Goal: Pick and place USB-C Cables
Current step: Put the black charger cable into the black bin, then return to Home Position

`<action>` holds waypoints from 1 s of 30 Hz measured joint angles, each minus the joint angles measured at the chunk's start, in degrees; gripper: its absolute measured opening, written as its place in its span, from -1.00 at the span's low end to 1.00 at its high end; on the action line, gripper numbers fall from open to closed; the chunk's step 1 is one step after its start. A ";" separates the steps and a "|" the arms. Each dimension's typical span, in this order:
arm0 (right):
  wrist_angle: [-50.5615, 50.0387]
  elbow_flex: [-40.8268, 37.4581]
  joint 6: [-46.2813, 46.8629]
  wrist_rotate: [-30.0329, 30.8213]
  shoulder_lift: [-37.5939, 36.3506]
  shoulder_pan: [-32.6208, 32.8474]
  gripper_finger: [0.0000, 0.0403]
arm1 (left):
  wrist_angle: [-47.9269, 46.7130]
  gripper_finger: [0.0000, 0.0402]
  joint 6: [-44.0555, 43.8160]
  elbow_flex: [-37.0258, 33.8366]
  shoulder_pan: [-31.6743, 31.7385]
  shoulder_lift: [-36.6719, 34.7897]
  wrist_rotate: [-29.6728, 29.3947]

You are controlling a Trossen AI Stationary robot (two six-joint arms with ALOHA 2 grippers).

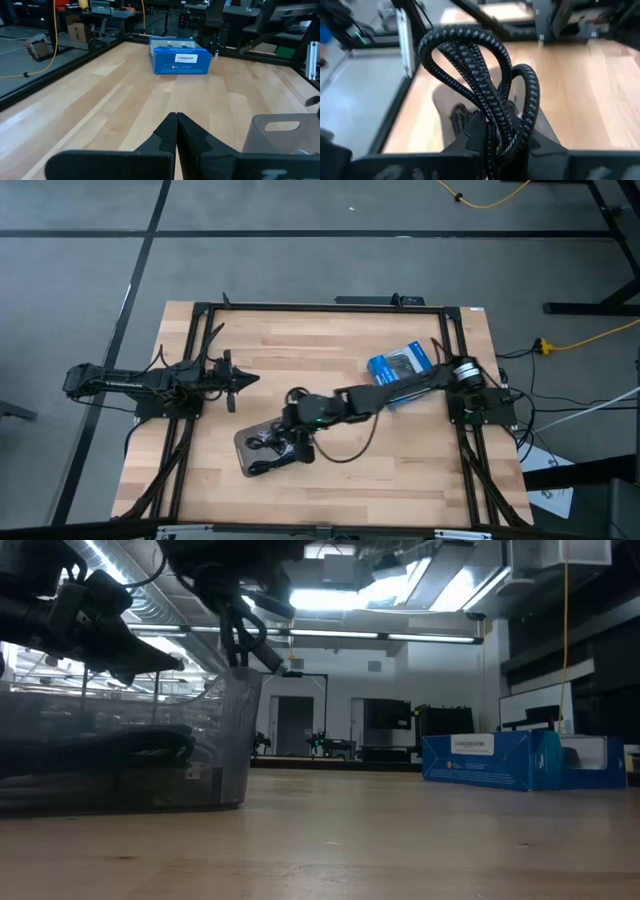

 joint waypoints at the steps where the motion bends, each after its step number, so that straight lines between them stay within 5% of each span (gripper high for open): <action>1: -3.46 3.15 -0.48 -0.03 1.61 -0.15 -0.79 | 0.00 -1.00 0.00 0.00 0.00 -0.01 0.00; 6: -11.09 14.83 -3.52 -2.46 8.72 -0.76 -0.77 | -0.01 -1.00 0.00 0.00 0.00 0.00 0.02; 9: -13.42 18.79 -4.49 -3.57 11.16 -0.84 -0.54 | -0.11 -1.00 0.00 0.00 -0.02 0.00 0.04; 14: -16.61 19.59 -4.25 -5.36 11.47 -1.31 -0.18 | -0.30 -1.00 0.01 0.00 -0.02 0.00 0.02; 19: -18.69 20.00 -5.68 -5.37 9.44 -1.49 -0.07 | -0.25 -1.00 0.39 0.00 -0.02 -0.02 -0.02; 30: -55.55 29.22 0.40 -3.37 5.85 -1.23 -0.09 | 0.82 -1.00 0.44 0.00 -0.02 0.00 -1.51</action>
